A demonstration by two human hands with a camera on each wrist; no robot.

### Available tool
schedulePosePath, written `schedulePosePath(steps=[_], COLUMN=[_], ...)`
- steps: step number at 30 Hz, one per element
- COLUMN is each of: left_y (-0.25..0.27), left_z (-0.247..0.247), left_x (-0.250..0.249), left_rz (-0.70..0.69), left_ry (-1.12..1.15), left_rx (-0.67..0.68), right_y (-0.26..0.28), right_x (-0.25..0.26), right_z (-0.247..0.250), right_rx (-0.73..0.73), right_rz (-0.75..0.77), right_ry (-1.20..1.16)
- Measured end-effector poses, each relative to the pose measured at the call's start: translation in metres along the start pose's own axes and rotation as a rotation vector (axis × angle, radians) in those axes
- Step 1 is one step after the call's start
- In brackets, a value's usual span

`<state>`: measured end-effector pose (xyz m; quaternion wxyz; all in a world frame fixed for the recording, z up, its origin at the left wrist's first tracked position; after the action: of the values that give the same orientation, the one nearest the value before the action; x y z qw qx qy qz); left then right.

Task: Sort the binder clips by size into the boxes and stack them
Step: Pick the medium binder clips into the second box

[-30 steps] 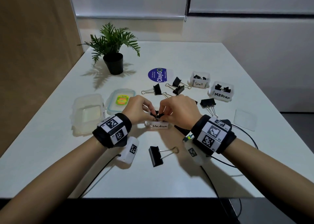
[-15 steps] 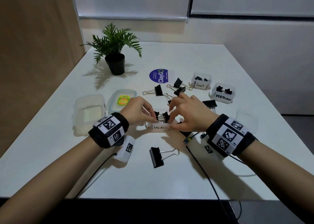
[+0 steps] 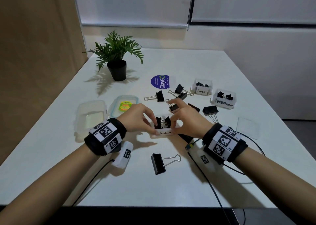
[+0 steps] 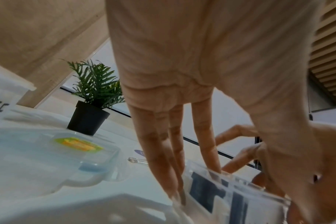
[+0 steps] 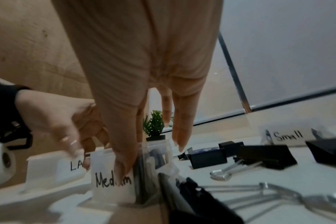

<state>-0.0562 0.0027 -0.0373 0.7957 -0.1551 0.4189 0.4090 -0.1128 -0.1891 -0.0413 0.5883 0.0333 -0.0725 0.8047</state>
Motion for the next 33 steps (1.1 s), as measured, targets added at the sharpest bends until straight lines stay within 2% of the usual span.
schedulePosePath(steps=[6,13,18,23,26,33], left_y=[-0.005,-0.03,-0.072,-0.114,-0.136,-0.174], left_z=[-0.007,0.007,0.008,-0.012,-0.026,-0.044], left_x=[-0.004,-0.04,-0.071,-0.079,-0.077,-0.061], left_rz=[-0.069,-0.154,-0.213,-0.247,-0.192,0.097], left_ry=[-0.064,-0.096,-0.091,-0.047,-0.114,-0.476], left_rx=[0.008,-0.021,-0.081,-0.067,-0.015,0.168], right_y=[0.002,-0.005,-0.013,-0.02,-0.024,-0.031], right_x=[-0.005,-0.027,-0.065,-0.099,-0.114,-0.129], right_z=[0.007,0.036,0.062,0.071,0.066,0.057], right_rx=[0.083,-0.004,-0.035,0.005,0.026,0.083], right_rz=[0.021,-0.005,-0.137,-0.347,-0.435,-0.549], right_ry=[-0.078,-0.129,-0.003,0.15,0.19,0.27])
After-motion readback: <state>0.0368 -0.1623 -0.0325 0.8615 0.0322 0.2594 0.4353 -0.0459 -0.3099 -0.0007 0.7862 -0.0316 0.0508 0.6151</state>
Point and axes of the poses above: each hand's wrist, its own y-axis away from the middle knuckle, its own z-axis out of the back of the hand, x = y × z, the point moved 2 cm from there along -y, towards the middle knuckle, and after that the axes turned 11 degrees about y, right-handed, at the moved point
